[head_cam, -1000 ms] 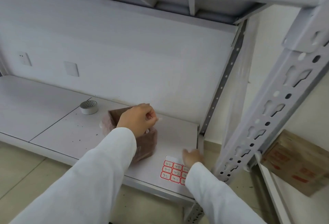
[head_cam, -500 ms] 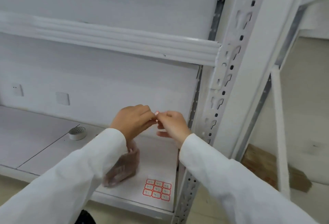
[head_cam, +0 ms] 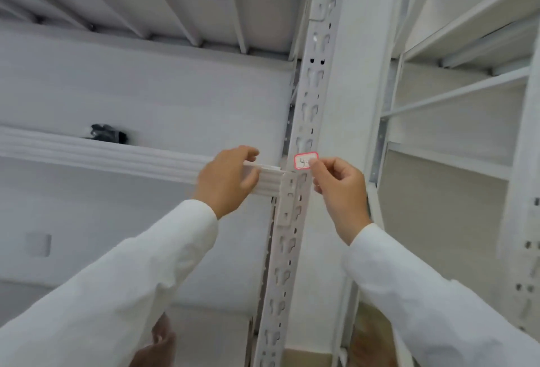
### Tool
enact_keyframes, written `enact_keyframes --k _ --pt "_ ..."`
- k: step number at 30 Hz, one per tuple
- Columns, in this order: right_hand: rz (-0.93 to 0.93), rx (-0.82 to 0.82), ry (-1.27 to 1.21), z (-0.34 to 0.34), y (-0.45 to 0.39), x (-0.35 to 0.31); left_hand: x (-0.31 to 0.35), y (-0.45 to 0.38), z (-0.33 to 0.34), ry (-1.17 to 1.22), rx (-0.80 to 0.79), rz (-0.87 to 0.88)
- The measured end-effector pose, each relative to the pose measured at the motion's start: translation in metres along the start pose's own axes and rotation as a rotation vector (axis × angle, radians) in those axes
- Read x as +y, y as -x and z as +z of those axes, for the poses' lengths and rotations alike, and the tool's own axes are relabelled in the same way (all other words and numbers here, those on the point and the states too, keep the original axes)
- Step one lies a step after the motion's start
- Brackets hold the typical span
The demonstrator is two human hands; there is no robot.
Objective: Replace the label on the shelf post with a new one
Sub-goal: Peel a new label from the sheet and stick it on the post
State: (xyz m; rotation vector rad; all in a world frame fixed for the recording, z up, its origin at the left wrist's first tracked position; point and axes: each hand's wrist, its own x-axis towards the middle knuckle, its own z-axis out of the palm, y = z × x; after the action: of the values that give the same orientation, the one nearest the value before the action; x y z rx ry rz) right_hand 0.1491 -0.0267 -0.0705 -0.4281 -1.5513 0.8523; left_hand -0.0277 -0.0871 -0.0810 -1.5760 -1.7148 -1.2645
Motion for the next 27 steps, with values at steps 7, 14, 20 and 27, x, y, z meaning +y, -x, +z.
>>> enact_keyframes --k 7,14,20,27 --pt "-0.003 0.097 0.103 -0.004 -0.026 0.019 0.035 -0.052 0.028 0.029 -0.250 -0.153" --pt "-0.052 0.182 0.113 0.012 -0.022 0.033 0.032 -0.059 0.029 0.065 -0.313 -0.237" --pt "-0.023 0.194 0.123 0.013 -0.030 0.033 0.034 -0.064 0.030 0.067 -0.335 -0.248" --pt "-0.039 0.204 0.118 0.014 -0.028 0.035 0.034 -0.061 0.030 0.065 -0.339 -0.261"
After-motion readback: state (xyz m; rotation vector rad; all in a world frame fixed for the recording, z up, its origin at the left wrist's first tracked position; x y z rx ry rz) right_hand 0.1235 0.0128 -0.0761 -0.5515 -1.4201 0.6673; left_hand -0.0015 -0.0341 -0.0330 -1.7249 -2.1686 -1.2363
